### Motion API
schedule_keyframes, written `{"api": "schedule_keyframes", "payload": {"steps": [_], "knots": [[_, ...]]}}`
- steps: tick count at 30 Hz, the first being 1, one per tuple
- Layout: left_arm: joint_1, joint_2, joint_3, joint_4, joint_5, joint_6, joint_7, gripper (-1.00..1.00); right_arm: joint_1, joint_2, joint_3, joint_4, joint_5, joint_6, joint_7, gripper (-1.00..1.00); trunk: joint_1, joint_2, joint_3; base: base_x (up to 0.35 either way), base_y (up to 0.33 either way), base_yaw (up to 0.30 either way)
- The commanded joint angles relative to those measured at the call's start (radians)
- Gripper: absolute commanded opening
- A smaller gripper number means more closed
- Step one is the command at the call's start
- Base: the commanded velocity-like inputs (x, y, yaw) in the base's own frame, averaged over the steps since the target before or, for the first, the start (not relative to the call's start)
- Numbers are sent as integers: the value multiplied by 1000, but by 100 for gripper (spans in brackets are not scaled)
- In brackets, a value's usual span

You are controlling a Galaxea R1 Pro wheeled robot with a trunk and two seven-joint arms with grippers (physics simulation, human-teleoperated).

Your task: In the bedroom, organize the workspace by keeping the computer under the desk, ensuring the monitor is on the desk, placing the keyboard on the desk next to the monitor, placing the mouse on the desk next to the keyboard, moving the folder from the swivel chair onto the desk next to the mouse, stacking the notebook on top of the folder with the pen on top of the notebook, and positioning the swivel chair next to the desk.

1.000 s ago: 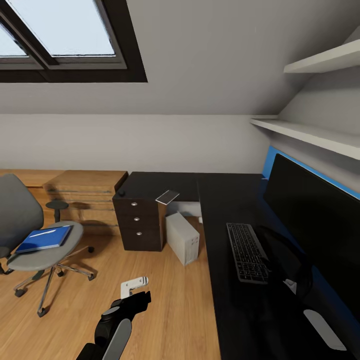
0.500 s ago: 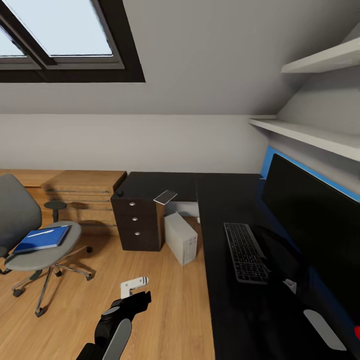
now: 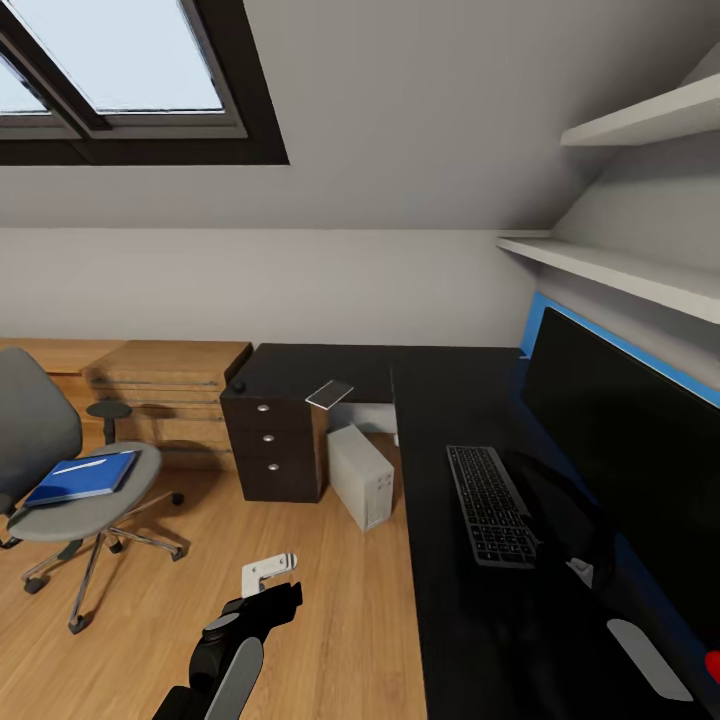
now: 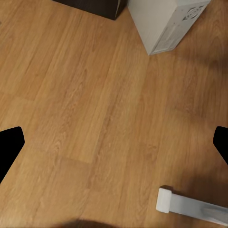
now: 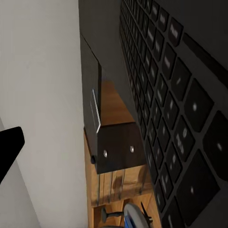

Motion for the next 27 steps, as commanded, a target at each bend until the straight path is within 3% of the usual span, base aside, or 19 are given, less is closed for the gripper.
{"api": "schedule_keyframes", "payload": {"steps": [1, 16, 27], "knots": [[-1, 0, -1, -1, 10, 1, 10, 100, -1, 0, -2, 0, -6, 7, 1, 100, 0, -1, -1, 0, 0, 0], [-1, -3, 0, -7, 8, 0, 10, 100, -1, 0, -2, 0, -6, 6, -1, 100, 54, -99, -45, 0, 0, 0], [-1, -3, 0, -7, 8, 0, 10, 100, -1, 2, -2, 0, -7, 4, -57, 100, 96, -176, -80, 0, 0, 0]]}}
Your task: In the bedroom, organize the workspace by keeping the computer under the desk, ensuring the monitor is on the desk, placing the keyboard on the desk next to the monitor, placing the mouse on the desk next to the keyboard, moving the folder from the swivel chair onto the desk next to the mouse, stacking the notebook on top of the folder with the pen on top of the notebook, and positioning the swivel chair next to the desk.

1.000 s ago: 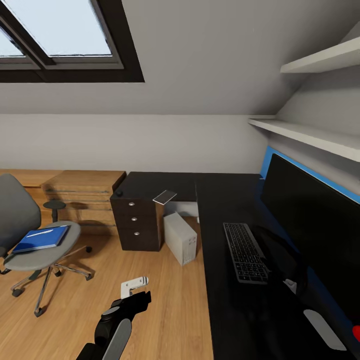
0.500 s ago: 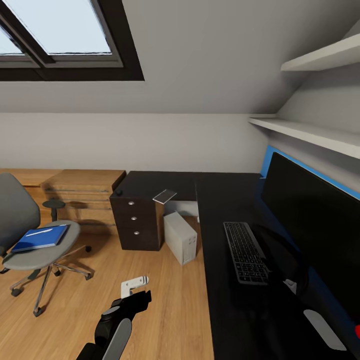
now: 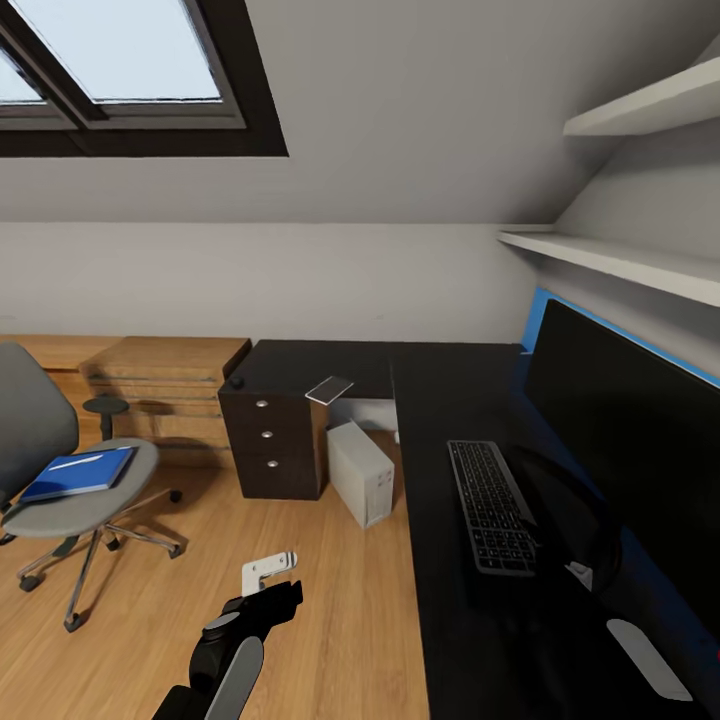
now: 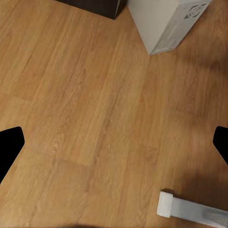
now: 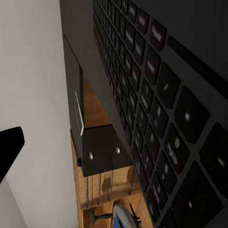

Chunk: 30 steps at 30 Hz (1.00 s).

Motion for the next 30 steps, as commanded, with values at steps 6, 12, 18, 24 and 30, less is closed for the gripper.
{"api": "schedule_keyframes", "payload": {"steps": [6, 12, 18, 24, 30], "knots": [[-1, 1, -1, 0, 12, 1, 12, 100, 0, 0, -2, 0, -7, 7, -3, 100, 4, -8, -4, 0, 0, 0], [-1, 3, 0, 10, 13, 1, 11, 100, 0, 2, -2, 1, -7, 6, -5, 100, 4, -8, -4, 0, 0, 0], [-1, 4, 0, 23, 12, 1, 9, 100, 0, 6, -2, 2, -8, 6, -10, 100, 4, -8, -4, -14, 0, 0], [-1, 5, 2, 25, 11, 2, 9, 100, 0, 13, -2, 2, -10, 5, -94, 100, 4, -8, -4, -214, 0, 0], [-1, 5, 3, 25, 11, 2, 9, 100, 0, 19, -2, 2, -12, 5, -122, 100, 4, -8, -4, -320, 0, 0]]}}
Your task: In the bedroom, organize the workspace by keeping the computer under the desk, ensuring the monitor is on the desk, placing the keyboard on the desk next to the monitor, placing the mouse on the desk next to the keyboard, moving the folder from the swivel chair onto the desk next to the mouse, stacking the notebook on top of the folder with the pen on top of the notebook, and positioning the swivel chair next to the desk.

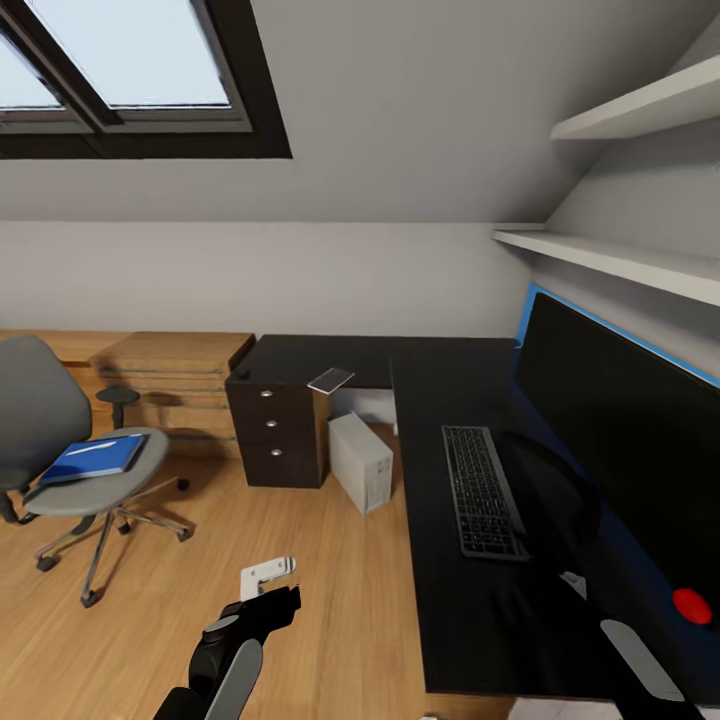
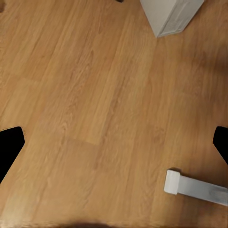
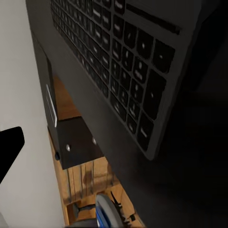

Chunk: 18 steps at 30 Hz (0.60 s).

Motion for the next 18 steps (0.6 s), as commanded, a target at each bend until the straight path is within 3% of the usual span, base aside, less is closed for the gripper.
{"api": "schedule_keyframes", "payload": {"steps": [1, 18], "knots": [[-1, 0, -1, -1, 10, 1, 10, 100, -1, 0, -2, 0, -4, 5, 0, 100, -1, -1, -1, -331, 0, 0], [-1, 0, -1, -1, 10, 1, 11, 100, -1, 2, -2, 0, -2, 5, -2, 100, -1, -1, -1, -332, 25, 0]]}}
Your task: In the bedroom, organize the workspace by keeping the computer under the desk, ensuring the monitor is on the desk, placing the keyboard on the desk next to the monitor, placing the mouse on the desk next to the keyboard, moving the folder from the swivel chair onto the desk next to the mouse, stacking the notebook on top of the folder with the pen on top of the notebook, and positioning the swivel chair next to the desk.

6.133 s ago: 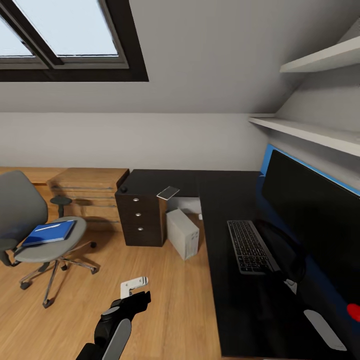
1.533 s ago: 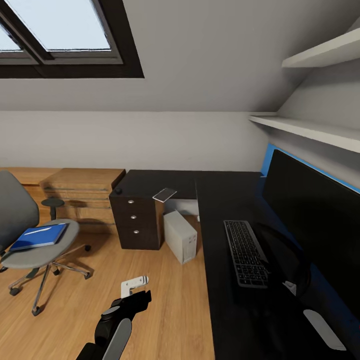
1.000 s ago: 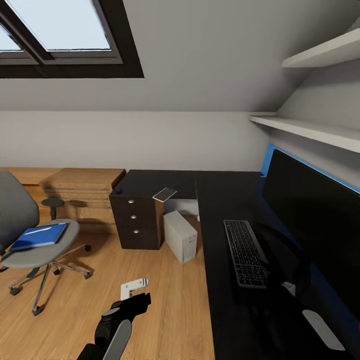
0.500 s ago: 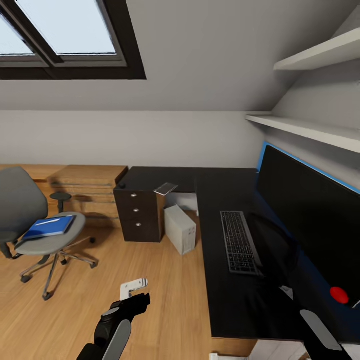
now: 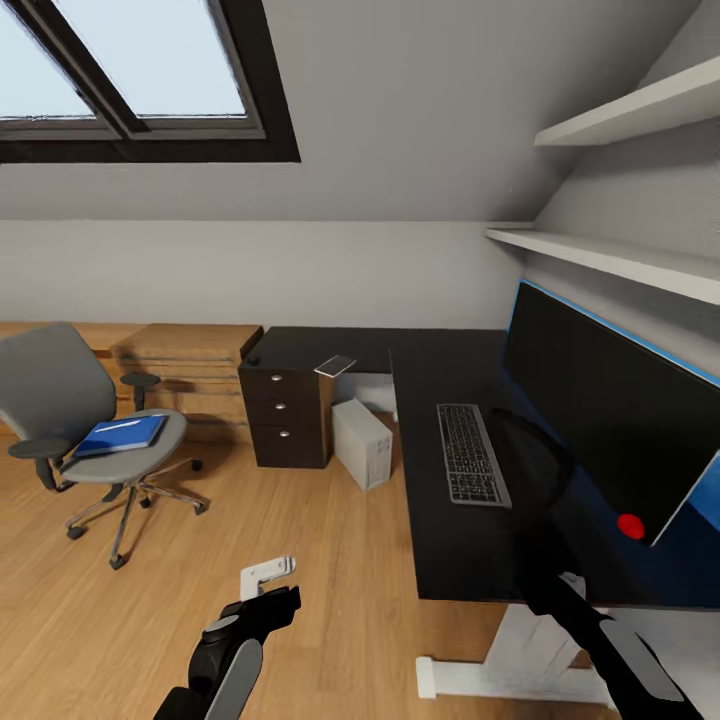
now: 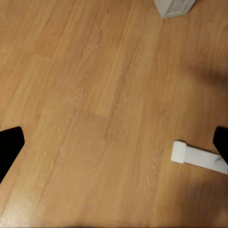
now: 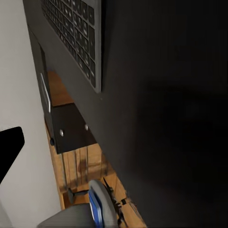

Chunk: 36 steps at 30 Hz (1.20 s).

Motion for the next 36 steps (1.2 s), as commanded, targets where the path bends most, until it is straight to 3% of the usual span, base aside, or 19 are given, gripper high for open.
{"api": "schedule_keyframes", "payload": {"steps": [1, 5, 8, 12, 15, 16, 18, 19, 20, 21, 22, 23, 24, 25, 26, 27, 31, 34, 36], "knots": [[-1, 0, -1, -1, 10, 1, 10, 100, -1, 1, -2, 0, -3, 6, 1, 100, -1, -1, -1, -316, 143, 0], [-1, 0, 4, -1, 10, 1, 11, 100, -1, 17, 2, -2, 3, 4, 4, 100, -1, -1, -1, -295, 188, 0], [-1, 0, 8, 0, 9, 1, 13, 100, -1, 45, 8, -4, 20, 3, 5, 100, -1, -1, -1, -278, 217, 0], [-1, 0, 11, 0, 8, 0, 15, 100, -1, 84, 15, -6, 100, -22, 5, 100, -1, -1, -1, -271, 227, 0], [-1, 0, 12, 0, 8, 0, 17, 100, -1, 107, 16, -7, 187, -56, 3, 100, -1, -1, -1, -267, 231, 0], [-1, 0, 12, 0, 8, 0, 18, 100, -1, 121, 17, -8, 238, -73, 2, 100, -1, -1, -1, -265, 233, 0], [-1, 0, 12, 0, 8, -1, 19, 100, -1, 137, 17, -9, 294, -88, 1, 100, -1, -1, -1, -260, 237, 0], [-1, 0, 12, 0, 8, -1, 19, 100, -1, 154, 17, -9, 354, -99, 0, 100, -1, -1, -1, -243, 250, 0], [-1, 0, 12, 0, 8, -1, 19, 100, -2, 164, 17, -9, 385, -103, 0, 100, -1, -1, -1, -233, 257, 0], [-1, 0, 12, 0, 8, -1, 20, 100, -2, 183, 17, -10, 450, -109, -1, 100, -1, -1, -1, -205, 273, 0], [-1, 0, 11, 0, 8, -1, 20, 100, -2, 193, 17, -10, 483, -111, -2, 100, -1, -1, -1, -190, 281, 0], [-1, 0, 11, 0, 8, -1, 20, 100, -2, 214, 18, -10, 553, -114, -2, 100, -1, -1, -1, -156, 293, 0], [-1, 0, 11, 0, 8, -1, 19, 100, -2, 224, 18, -9, 590, -115, -3, 100, -1, -1, -1, -132, 298, 0], [-1, 0, 10, 0, 7, -1, 19, 100, -2, 245, 18, -9, 668, -117, -6, 100, -1, -1, -1, -84, 307, 0], [-1, 0, 10, 0, 7, -1, 19, 100, -2, 255, 18, -9, 709, -118, -8, 100, -1, -1, -1, -67, 310, 0], [-1, 0, 10, 0, 7, -1, 19, 100, -2, 275, 18, -9, 791, -119, -14, 100, -1, -1, -1, -43, 317, 0], [-1, 0, 9, 0, 5, -1, 19, 100, -2, 312, 18, -10, 1000, -120, -36, 100, -1, -1, -1, -14, 324, 0], [-1, 0, 8, 0, 3, -2, 19, 100, -2, 322, 18, -9, 1068, -121, -51, 100, -1, -1, -1, 98, 305, 0], [-1, 0, 7, 0, 3, -3, 19, 100, -2, 325, 17, -9, 1085, -121, -56, 100, -1, -1, -1, 186, 268, 0]]}}
